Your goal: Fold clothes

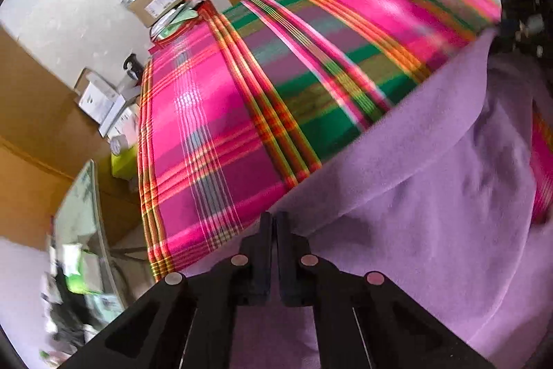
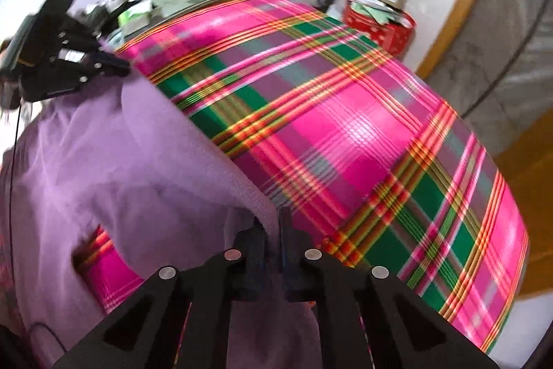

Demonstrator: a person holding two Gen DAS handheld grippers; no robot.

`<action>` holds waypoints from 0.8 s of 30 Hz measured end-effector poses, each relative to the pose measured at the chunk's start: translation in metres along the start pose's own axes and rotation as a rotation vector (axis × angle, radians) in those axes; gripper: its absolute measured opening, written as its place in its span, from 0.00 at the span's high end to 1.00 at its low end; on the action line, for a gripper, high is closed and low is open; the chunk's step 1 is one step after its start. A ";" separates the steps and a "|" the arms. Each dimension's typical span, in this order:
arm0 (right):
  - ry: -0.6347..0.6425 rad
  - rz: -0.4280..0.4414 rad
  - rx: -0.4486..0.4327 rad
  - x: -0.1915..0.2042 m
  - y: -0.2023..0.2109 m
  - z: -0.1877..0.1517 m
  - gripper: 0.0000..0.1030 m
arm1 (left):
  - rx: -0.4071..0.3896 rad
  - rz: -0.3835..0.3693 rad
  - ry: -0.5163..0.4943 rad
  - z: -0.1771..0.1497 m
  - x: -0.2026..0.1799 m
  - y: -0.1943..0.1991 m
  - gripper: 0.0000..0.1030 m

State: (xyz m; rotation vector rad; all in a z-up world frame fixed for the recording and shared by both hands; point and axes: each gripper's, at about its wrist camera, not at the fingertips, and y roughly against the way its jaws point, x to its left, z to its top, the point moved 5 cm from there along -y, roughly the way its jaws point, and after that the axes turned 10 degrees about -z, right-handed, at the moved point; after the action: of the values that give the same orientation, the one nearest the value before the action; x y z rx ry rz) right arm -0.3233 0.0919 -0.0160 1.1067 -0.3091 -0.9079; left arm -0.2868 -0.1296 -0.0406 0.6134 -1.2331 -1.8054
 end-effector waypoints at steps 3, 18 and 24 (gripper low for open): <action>-0.055 0.011 0.022 -0.007 -0.009 0.004 0.92 | -0.026 0.005 0.054 0.010 0.016 0.000 0.98; -0.158 -0.081 -0.082 -0.039 0.031 -0.017 0.68 | -0.055 0.024 0.244 -0.001 0.032 -0.011 1.00; -0.161 -0.101 -0.137 -0.038 0.062 -0.043 0.68 | -0.122 0.028 0.229 0.008 0.013 0.014 0.98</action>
State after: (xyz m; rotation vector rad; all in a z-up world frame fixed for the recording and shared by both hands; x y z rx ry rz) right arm -0.2907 0.1570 0.0266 0.9314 -0.3207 -1.0947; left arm -0.2943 -0.1392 -0.0238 0.7080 -0.9669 -1.7190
